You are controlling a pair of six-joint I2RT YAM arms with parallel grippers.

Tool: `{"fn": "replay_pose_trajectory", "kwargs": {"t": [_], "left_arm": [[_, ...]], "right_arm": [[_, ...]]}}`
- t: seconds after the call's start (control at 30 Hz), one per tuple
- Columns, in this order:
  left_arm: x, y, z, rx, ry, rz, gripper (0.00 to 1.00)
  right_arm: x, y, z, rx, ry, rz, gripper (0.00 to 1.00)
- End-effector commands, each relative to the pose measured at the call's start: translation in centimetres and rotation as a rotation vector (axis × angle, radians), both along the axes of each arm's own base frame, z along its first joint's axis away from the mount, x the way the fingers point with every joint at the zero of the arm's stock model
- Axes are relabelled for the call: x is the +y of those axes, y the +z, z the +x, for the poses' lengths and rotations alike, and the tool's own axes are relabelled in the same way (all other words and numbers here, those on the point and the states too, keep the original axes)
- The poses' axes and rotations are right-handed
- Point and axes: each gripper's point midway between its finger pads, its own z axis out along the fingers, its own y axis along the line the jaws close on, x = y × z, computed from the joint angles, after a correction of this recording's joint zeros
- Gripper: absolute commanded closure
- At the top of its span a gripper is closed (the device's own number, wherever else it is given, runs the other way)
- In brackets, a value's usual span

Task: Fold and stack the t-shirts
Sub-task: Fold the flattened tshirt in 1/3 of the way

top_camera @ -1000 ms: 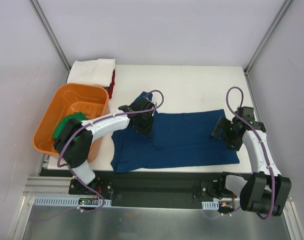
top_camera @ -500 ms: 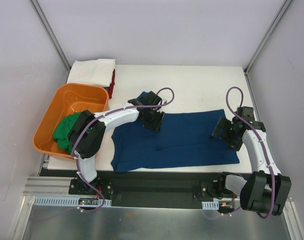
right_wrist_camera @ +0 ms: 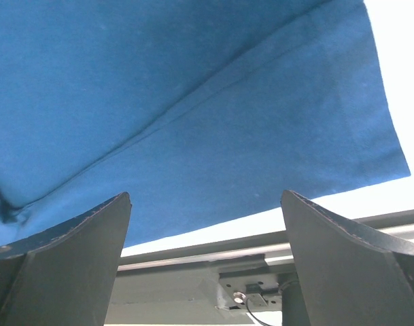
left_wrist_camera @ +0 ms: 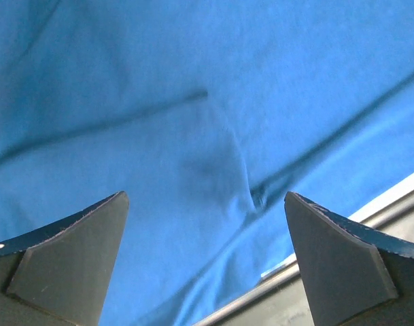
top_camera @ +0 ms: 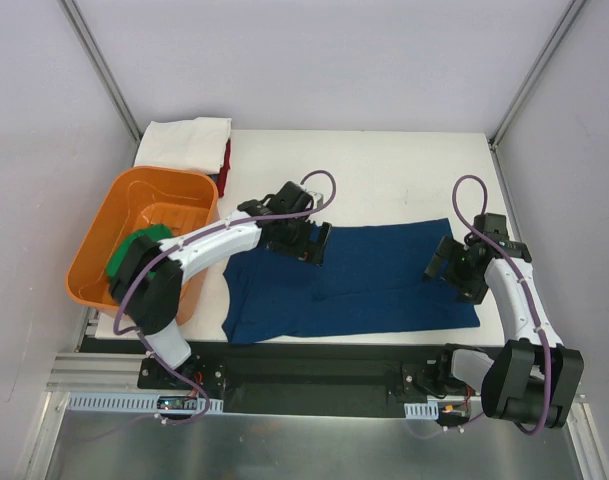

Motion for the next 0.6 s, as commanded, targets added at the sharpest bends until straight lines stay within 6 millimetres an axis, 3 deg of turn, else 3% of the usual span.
{"fn": "replay_pose_trajectory", "kwargs": {"t": [0.0, 0.17, 0.2, 0.4, 0.57], "left_arm": [[2.4, 1.2, -2.7, 0.0, 0.108, -0.022, 0.01], [3.9, 0.0, -4.7, 0.017, 0.203, -0.078, 0.01], [4.6, -1.2, -5.5, 0.048, 0.232, -0.067, 0.01], [6.2, -3.4, -8.3, 0.123, 0.287, -0.061, 0.01], [7.7, -4.7, -9.7, 0.145, 0.317, -0.037, 0.01]], "right_arm": [[-0.7, 0.2, -0.7, 0.023, -0.022, -0.067, 0.03], [1.9, -0.5, -0.6, 0.015, 0.016, 0.004, 0.03], [2.1, -0.7, -0.5, 0.017, 0.008, 0.006, 0.03], [2.8, -1.0, 0.6, 0.011, 0.019, 0.001, 0.03], [3.8, -3.6, -0.2, 0.088, 0.017, 0.049, 0.03]]}}
